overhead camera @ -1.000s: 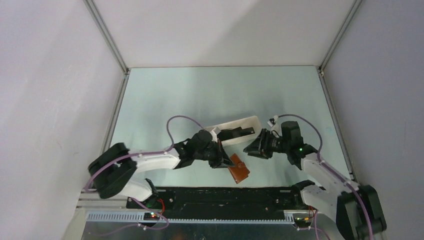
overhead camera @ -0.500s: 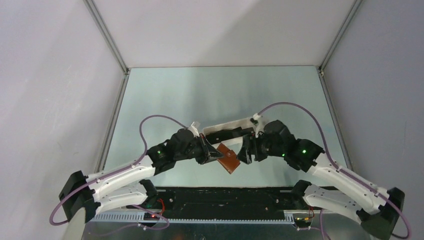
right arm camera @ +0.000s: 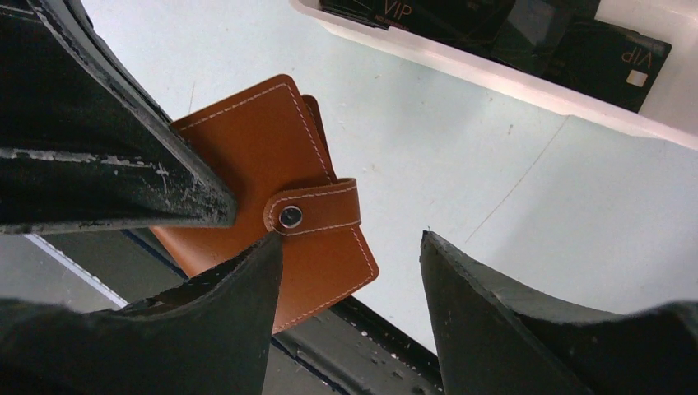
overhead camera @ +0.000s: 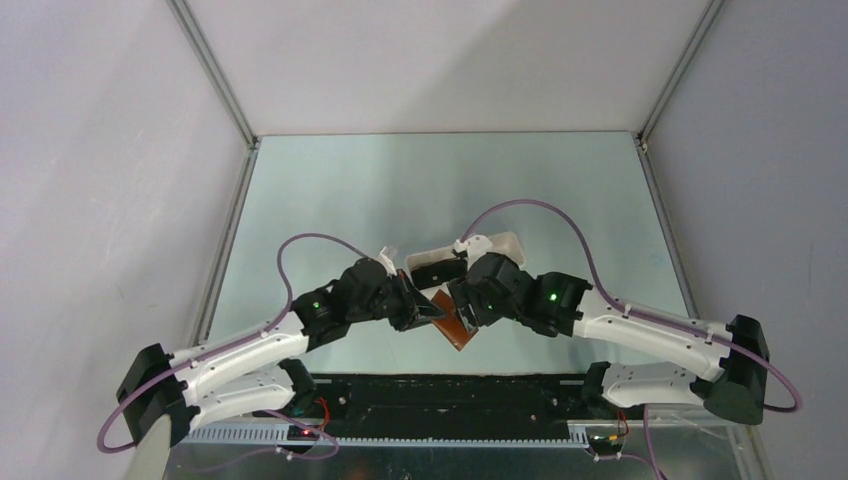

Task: Put the credit cards into the card holder
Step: Pick up the card holder from the center of the board, then open the card holder.

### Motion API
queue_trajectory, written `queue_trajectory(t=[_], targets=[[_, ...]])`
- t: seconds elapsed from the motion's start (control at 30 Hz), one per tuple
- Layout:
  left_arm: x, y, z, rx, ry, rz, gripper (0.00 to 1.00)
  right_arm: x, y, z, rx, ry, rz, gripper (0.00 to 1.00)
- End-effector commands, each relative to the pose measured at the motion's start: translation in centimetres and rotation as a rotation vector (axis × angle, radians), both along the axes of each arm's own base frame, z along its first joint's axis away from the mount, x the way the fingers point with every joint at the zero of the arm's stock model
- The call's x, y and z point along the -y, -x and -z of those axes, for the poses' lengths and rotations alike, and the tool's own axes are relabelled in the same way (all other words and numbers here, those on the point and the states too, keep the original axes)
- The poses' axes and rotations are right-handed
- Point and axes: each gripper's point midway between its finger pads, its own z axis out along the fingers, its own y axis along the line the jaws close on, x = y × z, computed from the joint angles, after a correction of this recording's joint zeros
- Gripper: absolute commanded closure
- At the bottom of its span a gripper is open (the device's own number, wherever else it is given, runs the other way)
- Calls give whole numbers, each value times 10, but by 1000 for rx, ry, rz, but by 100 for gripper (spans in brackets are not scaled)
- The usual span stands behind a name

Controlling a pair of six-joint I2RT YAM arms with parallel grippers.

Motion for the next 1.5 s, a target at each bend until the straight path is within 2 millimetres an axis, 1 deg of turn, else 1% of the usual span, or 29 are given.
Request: queue_trajectory(t=[0.0, 0.2, 0.4, 0.47, 0.5, 0.53, 0.57, 0.6, 0.67, 0.7, 0.73, 0.77, 0.8, 0.87, 0.9, 1.03, 1.13, 1.23, 1.33, 1.37, 1.4, 1.43, 1.47], targets=[[0, 2, -14, 3, 51, -5, 100, -20, -12, -23, 75, -50, -2, 34], [-2, 4, -10, -10, 47, -6, 100, -33, 0, -26, 81, -68, -75, 34], [-1, 4, -8, -18, 45, -4, 100, -42, 8, -18, 75, -51, -132, 33], [-1, 5, -10, -19, 50, -4, 100, -42, 7, -15, 86, -31, -125, 34], [-2, 4, -11, -15, 54, -6, 100, -39, 3, -11, 96, -7, -95, 34], [-1, 4, -13, -13, 57, -6, 100, -34, -2, -7, 109, 26, -66, 36], [-1, 4, -13, -13, 58, -7, 100, -32, -3, -5, 114, 38, -49, 38], [-1, 4, -15, -11, 61, -6, 100, -26, -9, -3, 134, 72, -14, 43], [-1, 5, -16, -11, 65, -5, 100, -18, -17, -2, 169, 113, 31, 46], [-1, 4, -16, -10, 66, -7, 100, -15, -19, -2, 180, 123, 49, 47], [-2, 4, -16, -9, 67, -10, 100, -7, -25, -2, 207, 161, 81, 48], [-2, 3, -17, -6, 67, -13, 100, -5, -28, -4, 219, 170, 100, 50], [-2, 4, -17, -5, 69, -12, 100, 2, -34, -5, 246, 204, 131, 52], [-2, 5, -17, -9, 69, -9, 100, 10, -42, -8, 273, 230, 177, 55], [-1, 5, -16, -9, 67, -4, 100, 11, -44, -10, 275, 227, 195, 55], [3, 9, -17, -9, 61, 34, 100, 22, -57, -6, 242, 228, 260, 56], [7, 13, -18, -3, 57, 67, 100, 35, -70, -2, 219, 246, 319, 56], [11, 15, -20, 17, 53, 92, 100, 49, -79, 3, 175, 249, 359, 55], [10, 15, -23, 58, 49, 112, 100, 52, -80, 2, 99, 194, 344, 53], [10, 15, -25, 70, 50, 114, 100, 49, -78, -2, 47, 128, 320, 52], [10, 15, -25, 82, 48, 119, 100, 48, -75, -2, 21, 99, 291, 51], [9, 16, -25, 84, 47, 121, 100, 40, -68, -12, -23, 0, 242, 50], [9, 16, -23, 85, 43, 124, 100, 39, -62, -11, -43, -30, 205, 48]])
